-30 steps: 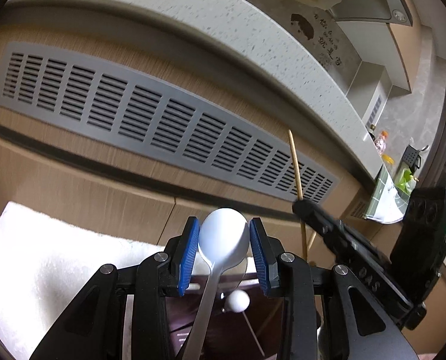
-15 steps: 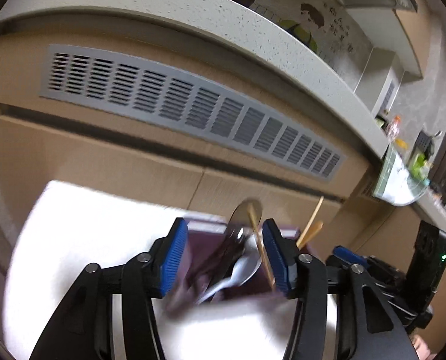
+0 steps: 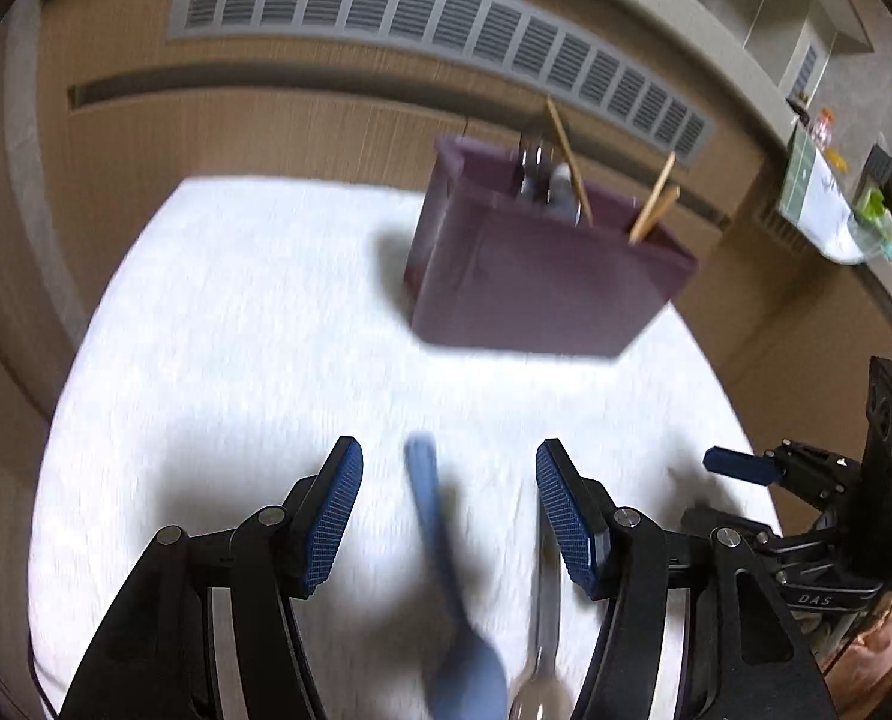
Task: Organize utensils
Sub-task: 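Grasp the metal slotted spatula with the right tool while the left tool grasps the beige-handled spoon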
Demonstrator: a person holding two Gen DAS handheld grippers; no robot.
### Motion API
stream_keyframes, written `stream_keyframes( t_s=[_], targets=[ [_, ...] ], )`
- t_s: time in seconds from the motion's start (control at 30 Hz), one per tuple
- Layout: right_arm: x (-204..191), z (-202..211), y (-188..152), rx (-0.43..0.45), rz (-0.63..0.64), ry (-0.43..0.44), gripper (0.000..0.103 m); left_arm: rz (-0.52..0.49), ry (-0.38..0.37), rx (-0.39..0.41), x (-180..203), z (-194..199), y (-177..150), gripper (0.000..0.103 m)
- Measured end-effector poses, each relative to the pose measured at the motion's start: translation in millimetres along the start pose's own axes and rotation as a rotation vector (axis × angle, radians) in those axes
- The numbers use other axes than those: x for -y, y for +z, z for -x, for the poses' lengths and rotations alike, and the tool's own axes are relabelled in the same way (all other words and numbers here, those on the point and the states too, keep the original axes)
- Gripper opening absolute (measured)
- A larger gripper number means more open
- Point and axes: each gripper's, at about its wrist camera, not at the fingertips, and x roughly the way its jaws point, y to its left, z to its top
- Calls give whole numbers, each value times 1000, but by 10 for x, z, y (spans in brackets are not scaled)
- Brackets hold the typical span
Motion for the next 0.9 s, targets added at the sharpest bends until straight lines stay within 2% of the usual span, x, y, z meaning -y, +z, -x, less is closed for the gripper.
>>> stream_keyframes(
  t_s=[0.17,0.27,0.37,0.43,0.5,0.6,0.7,0.8,0.9],
  targets=[
    [-17,-37,-278,-62,-42,5,55,11,17,-8,-68,168,-262,69],
    [-20,-1,-411,-76,-93,26,56,34,28,-5,-125,250,-348,69],
    [-176,51,-498,-89,-103,82,56,51,46,-6,-174,304,-415,70],
    [-336,62,-542,-111,-85,149,56,57,53,-8,-197,325,-455,71],
    [-498,83,-540,-109,-47,176,55,55,56,-13,-206,331,-475,71],
    [-617,80,-397,-53,-8,114,55,39,66,-21,-197,340,-535,71],
    [-562,-44,-167,-14,-45,25,55,16,72,-29,-174,343,-597,71],
    [-524,-259,5,-27,-80,-43,52,3,73,-37,-151,346,-647,71],
    [-617,-433,35,-61,-48,-86,42,-25,71,-52,-109,342,-699,71]
  ],
)
